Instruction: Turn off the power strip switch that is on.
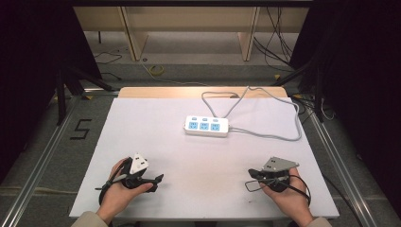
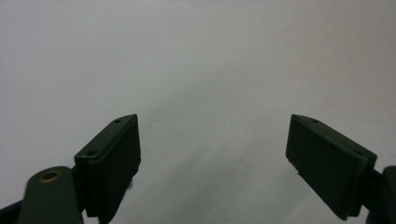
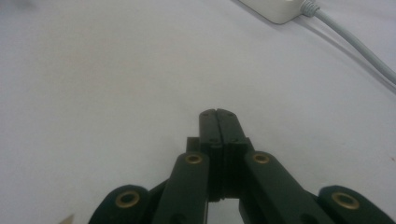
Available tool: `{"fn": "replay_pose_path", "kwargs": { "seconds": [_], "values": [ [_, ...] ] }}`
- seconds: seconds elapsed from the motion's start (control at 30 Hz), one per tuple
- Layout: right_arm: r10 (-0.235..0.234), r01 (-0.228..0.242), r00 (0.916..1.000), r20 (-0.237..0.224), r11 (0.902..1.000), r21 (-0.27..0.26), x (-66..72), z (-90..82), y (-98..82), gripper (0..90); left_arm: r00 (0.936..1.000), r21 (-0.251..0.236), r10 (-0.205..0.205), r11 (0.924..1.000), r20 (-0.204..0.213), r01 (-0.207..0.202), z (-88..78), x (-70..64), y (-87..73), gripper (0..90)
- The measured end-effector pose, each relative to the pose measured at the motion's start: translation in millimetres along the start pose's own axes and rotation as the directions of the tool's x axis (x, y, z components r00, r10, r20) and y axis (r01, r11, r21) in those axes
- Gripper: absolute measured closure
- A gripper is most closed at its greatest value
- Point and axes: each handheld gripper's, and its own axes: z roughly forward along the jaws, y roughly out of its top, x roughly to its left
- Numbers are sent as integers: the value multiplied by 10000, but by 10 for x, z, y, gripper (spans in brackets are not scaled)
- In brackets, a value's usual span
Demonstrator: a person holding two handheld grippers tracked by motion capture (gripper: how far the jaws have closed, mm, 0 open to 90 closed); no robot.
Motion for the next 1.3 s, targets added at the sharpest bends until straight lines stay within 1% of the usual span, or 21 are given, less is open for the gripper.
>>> {"fn": "replay_pose_path", "kwargs": {
  "seconds": [0.17,0.23,0.63,0.8,1.0,1.3],
  "values": [
    [67,-67,10000,-3,10000,-16,-3,-5,30,900,10000,10,-15,10000,-25,15,-1,3,1,184],
    [90,-90,10000,-41,10000,1,-6,-2,43,900,10000,56,45,10000,-44,-45,5,6,0,185],
    [-76,77,10000,-47,9999,120,-12,36,153,900,9998,-10,29,10000,-202,-29,0,-10,15,195],
    [-68,67,9999,101,9999,107,-44,44,232,900,9999,31,16,10000,-171,-16,7,-15,16,196],
    [-8,5,9997,225,9999,147,-71,62,285,900,9998,30,42,10000,-190,-41,14,-23,18,196],
    [25,-31,9998,193,9996,267,-92,94,346,900,9997,70,75,9999,-214,-73,15,-21,16,199]
  ]
}}
